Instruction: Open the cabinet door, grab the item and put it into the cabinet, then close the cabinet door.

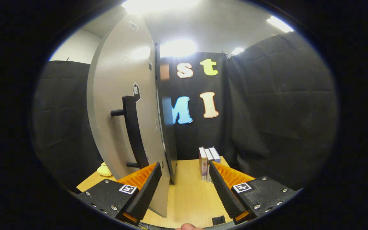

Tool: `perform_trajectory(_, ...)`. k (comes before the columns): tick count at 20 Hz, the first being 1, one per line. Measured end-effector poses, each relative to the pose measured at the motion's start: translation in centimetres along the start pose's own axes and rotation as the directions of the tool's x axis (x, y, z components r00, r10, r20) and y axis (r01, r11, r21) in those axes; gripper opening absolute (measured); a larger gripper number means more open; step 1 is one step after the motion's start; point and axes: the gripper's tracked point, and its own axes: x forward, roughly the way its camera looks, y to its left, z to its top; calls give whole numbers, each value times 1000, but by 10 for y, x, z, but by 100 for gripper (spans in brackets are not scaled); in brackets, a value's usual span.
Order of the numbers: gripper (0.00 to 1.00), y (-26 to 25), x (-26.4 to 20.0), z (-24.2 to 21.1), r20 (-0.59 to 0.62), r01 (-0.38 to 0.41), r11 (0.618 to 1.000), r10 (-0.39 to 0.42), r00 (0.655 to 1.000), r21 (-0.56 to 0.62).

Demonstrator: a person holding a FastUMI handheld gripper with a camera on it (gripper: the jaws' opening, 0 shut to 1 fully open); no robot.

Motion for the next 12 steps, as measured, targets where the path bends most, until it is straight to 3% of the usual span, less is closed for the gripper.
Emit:
perform_trajectory(3, 93, 5, 3, -3, 0, -25, 1000, 25, 1000, -13)
perform_trajectory(7, 92, 13, 1, -7, -23, -12, 998, 14, 1000, 62)
perform_trajectory(12, 92, 45, -2, -12, -30, 18, 998, -16, 999, 65)
